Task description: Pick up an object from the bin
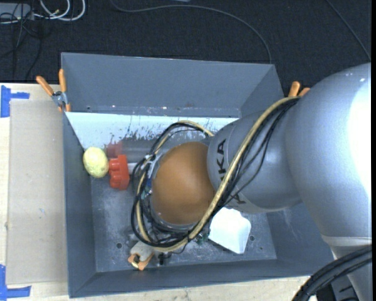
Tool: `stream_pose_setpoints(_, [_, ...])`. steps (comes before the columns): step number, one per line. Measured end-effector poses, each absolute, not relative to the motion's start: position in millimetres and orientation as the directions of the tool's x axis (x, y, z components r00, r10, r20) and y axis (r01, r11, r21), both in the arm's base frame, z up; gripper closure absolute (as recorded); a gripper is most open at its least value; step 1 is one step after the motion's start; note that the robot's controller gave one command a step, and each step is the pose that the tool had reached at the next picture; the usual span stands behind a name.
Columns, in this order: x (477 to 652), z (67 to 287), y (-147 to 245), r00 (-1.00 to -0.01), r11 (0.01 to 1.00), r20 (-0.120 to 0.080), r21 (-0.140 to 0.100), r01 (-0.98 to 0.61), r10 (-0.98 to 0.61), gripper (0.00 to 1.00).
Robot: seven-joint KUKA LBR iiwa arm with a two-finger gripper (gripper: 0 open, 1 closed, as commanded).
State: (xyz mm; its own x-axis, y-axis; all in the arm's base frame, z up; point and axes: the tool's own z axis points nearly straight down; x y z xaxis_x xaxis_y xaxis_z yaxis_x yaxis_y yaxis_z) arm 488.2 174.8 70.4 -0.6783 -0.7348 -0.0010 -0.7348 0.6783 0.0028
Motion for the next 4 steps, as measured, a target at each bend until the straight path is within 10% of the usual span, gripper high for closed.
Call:
stream_pose_setpoints(2, [487.2, 73.2, 174.5, -0.679, 0.679, 0.002, 0.004, -0.734, -0.734, 1.00])
stream_pose_setpoints(4, [486.3, 122.9, 174.6, -0.680, 0.680, 0.004, 0.006, -0.733, -0.733, 1.00])
